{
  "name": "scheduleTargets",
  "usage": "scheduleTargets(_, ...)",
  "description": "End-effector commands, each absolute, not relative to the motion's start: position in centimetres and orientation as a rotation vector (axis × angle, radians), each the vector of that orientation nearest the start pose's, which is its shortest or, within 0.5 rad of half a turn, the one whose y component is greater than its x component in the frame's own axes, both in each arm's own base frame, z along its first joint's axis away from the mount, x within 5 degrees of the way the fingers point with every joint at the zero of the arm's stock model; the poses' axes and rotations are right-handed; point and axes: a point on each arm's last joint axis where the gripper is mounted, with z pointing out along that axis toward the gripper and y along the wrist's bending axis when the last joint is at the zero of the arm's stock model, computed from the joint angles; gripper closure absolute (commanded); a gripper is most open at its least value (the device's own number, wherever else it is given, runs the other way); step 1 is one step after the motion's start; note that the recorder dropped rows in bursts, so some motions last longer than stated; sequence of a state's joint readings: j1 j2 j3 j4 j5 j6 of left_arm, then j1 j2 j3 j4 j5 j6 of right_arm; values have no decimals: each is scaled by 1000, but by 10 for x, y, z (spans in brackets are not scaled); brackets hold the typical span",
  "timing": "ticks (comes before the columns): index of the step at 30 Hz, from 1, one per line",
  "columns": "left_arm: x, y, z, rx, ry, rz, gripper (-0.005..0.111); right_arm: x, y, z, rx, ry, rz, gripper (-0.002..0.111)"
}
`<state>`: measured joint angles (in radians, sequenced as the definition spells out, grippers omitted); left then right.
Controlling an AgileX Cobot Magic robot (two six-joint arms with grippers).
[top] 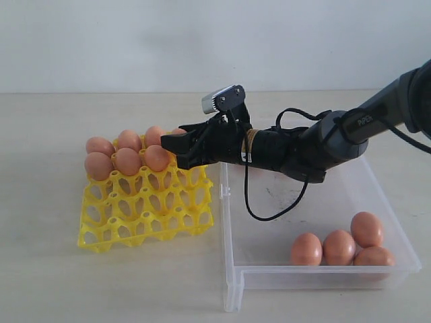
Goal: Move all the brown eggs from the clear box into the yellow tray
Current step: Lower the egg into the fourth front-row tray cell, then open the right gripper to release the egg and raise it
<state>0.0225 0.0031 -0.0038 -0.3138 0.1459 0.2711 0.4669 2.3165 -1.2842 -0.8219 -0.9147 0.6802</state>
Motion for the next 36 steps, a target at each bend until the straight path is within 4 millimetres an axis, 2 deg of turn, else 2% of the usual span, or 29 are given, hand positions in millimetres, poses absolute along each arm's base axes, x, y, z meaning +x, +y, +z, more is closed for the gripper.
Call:
scheduleTargets(1,56,-2,202,-24,1608,-49,103,385,253,98,-786,1677,941,109)
scheduleTargets(14,56,-2,202,-24,1608,-49,103,386,253,97,-796,1684,912,108)
scheduleTargets(17,56,-2,202,-24,1608,-49,103,388,252,95,-799,1719,876,100)
scheduleTargets(23,56,-2,202,-24,1608,-49,103,389,252,94,-801,1738,857,67)
scheduleTargets(25,56,-2,202,-24,1608,-49,103,389,252,93,-799,1743,852,60)
scheduleTargets(33,56,-2,202,-24,1608,-49,103,390,252,92,-800,1752,844,58)
scheduleTargets(36,56,-2,202,-24,1608,-49,103,390,252,100,-792,1731,857,58)
